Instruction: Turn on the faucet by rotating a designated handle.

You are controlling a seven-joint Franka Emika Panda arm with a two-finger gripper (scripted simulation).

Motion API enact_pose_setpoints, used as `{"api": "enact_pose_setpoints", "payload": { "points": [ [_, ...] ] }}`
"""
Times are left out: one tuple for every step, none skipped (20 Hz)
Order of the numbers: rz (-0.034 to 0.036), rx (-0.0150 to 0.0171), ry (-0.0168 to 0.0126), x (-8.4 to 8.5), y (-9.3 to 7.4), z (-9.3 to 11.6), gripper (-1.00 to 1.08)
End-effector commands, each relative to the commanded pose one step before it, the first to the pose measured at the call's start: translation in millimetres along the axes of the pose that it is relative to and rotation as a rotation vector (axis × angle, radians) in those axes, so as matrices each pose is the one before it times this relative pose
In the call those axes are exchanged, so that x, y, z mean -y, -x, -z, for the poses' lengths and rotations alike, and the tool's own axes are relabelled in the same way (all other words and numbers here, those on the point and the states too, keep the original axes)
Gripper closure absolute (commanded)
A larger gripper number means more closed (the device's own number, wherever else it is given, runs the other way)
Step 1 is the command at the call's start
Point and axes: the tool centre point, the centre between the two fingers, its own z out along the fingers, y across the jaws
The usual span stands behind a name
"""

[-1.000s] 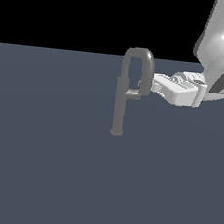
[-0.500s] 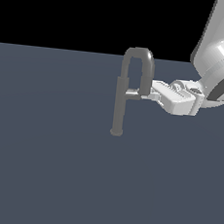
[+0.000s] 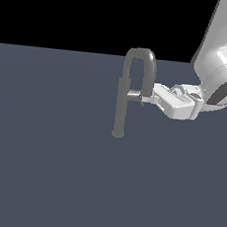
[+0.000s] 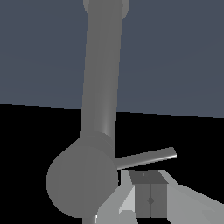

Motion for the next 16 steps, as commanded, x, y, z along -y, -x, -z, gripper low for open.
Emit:
{"api": "enact_pose_setpoints", "payload": {
  "points": [
    [-0.01287,0.00314,-0.00048,1.55,-11.33,-2.72,1.08],
    [-0.00490,0.00032,-0.00153,0.97,-4.76,-0.07,1.08],
    [-0.00486,0.00031,-0.00152,0.97,-4.72,-0.07,1.08],
    [-0.00481,0.00031,-0.00150,0.96,-4.68,-0.07,1.08],
    [-0.00477,0.00030,-0.00149,0.95,-4.63,-0.06,1.08],
    [-0.00474,0.00030,-0.00148,0.94,-4.60,-0.06,1.08],
    [-0.00470,0.00030,-0.00147,0.94,-4.56,-0.06,1.08],
    [-0.00468,0.00030,-0.00146,0.93,-4.53,-0.05,1.08],
    [-0.00461,0.00029,-0.00144,0.92,-4.47,-0.05,1.08],
    [-0.00454,0.00028,-0.00141,0.91,-4.41,-0.05,1.08],
    [-0.00454,0.00028,-0.00141,0.91,-4.39,-0.03,1.08],
    [0.00000,0.00000,0.00000,0.00,0.00,0.00,1.08],
    [0.03768,0.02650,0.04033,-8.95,42.49,3.12,1.08],
    [-0.00268,-0.00169,-0.00272,2.37,-3.32,-0.12,1.08],
    [-0.00264,-0.00167,-0.00268,2.35,-3.28,-0.12,1.08],
    [-0.00264,-0.00167,-0.00268,2.32,-3.26,-0.11,1.08]
  ]
}}
